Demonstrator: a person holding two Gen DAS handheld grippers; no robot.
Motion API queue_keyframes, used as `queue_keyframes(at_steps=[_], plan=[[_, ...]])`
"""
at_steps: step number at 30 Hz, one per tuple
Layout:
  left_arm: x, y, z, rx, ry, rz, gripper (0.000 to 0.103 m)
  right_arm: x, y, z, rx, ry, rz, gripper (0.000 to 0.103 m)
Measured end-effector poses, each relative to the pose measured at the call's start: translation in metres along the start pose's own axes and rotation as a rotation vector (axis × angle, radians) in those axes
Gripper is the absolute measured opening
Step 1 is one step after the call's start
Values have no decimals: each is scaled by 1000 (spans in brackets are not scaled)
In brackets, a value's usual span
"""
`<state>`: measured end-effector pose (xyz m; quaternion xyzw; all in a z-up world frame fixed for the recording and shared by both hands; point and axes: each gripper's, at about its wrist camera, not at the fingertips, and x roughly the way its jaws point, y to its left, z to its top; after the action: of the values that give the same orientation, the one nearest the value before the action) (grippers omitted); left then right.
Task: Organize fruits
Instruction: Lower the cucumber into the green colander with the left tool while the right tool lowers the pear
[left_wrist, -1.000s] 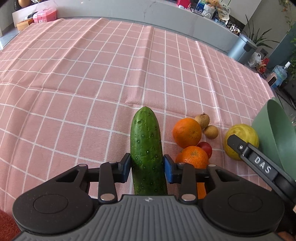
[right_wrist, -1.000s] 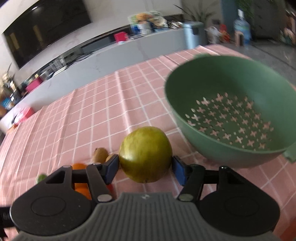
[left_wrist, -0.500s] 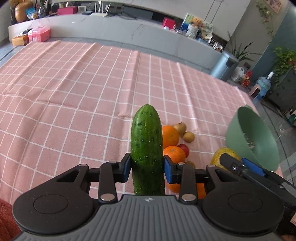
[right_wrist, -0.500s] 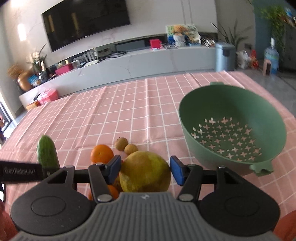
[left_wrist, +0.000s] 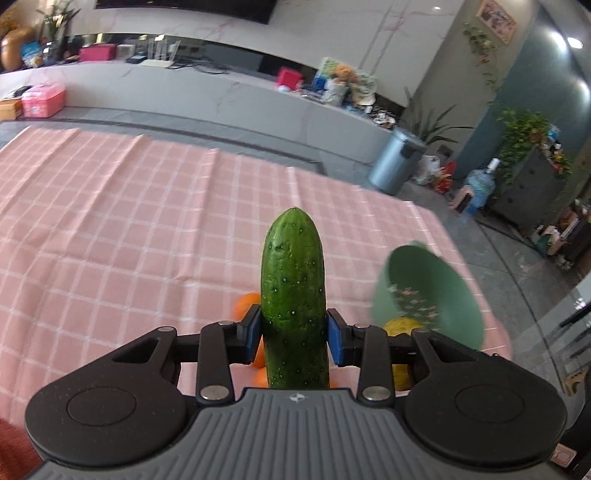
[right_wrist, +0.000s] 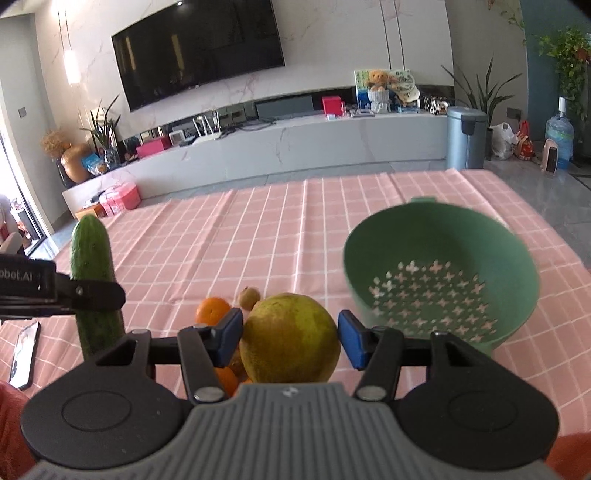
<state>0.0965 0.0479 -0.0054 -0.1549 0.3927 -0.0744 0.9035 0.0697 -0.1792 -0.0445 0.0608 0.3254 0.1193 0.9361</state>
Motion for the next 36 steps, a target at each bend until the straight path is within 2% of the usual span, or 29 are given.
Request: queue_keyframes(at_steps=[9, 17, 22, 27, 36], plan=[[45, -61, 34, 62, 27, -155, 40, -12, -51, 33, 2, -22, -45, 53], [101, -106, 49, 92, 64, -232, 41, 12, -100, 53, -30, 44, -97, 53], [135, -126, 46, 144, 111, -214, 41, 36, -124, 52, -18, 118, -102, 53], [163, -135, 35, 197, 162, -173, 40, 57, -130, 47, -41, 169, -106, 53], [184, -133, 21, 222, 244, -136, 40, 85, -129, 39, -72, 255, -106, 53]])
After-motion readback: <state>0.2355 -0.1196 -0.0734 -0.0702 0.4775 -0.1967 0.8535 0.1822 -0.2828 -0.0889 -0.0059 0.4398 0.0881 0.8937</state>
